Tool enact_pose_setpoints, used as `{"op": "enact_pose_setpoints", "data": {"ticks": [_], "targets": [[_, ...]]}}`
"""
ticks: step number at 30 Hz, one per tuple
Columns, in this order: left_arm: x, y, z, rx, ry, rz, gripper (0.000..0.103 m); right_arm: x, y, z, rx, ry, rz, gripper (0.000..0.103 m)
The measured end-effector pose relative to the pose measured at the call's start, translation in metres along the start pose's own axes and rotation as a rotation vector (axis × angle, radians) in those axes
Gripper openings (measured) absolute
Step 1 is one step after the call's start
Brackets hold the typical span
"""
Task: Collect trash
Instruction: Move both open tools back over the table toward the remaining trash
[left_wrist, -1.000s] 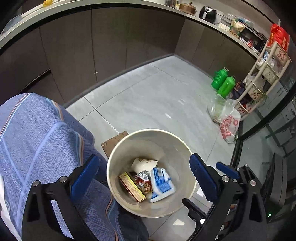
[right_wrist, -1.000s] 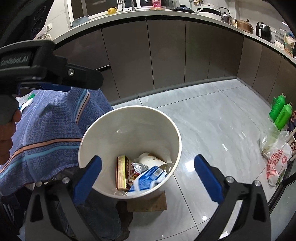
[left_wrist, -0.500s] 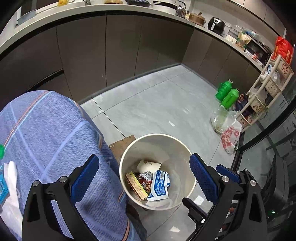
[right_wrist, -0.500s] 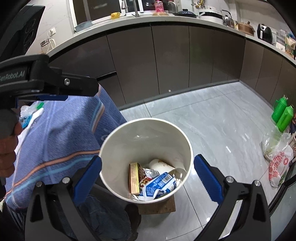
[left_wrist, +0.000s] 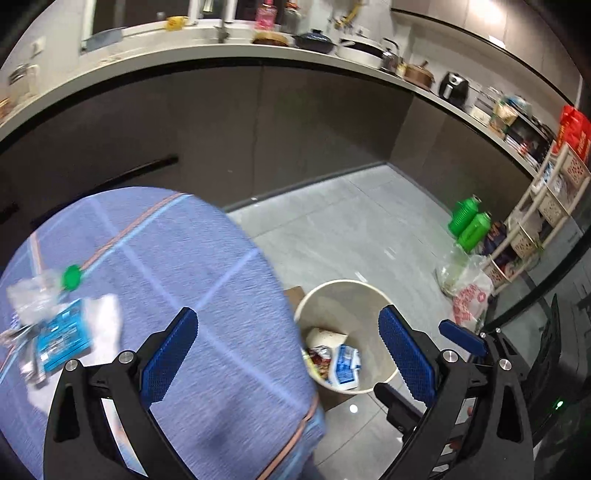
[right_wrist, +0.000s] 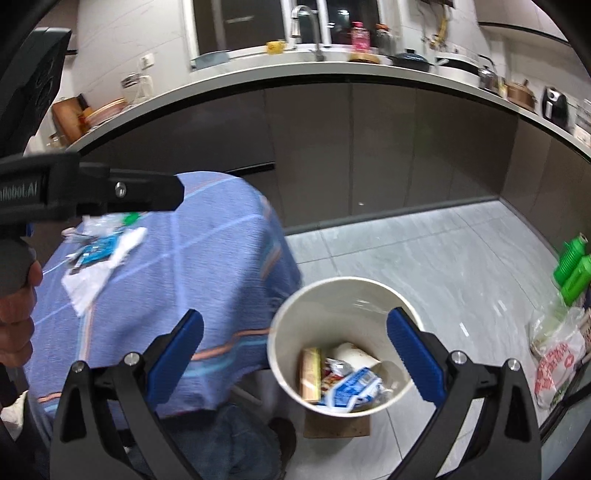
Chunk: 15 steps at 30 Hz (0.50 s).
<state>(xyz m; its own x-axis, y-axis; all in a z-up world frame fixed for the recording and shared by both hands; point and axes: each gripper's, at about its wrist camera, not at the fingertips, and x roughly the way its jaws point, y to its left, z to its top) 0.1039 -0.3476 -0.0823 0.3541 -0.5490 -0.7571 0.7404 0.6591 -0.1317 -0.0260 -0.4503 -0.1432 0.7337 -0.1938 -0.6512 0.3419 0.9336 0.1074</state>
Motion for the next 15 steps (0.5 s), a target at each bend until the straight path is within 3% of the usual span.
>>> {"op": "enact_pose_setpoints", "data": {"ticks": [8,15], "targets": [[-0.052,0.068,-0.03,-0.105,-0.004,0.064,0.095,-0.003,0.069,0.017,-0.096,0.004,0.124,0.1],[-0.083,0.144,-0.064,-0.229,-0.01,0.171,0.095,0.011,0.125,0.023,-0.171,0.037,0.216,0.1]]}}
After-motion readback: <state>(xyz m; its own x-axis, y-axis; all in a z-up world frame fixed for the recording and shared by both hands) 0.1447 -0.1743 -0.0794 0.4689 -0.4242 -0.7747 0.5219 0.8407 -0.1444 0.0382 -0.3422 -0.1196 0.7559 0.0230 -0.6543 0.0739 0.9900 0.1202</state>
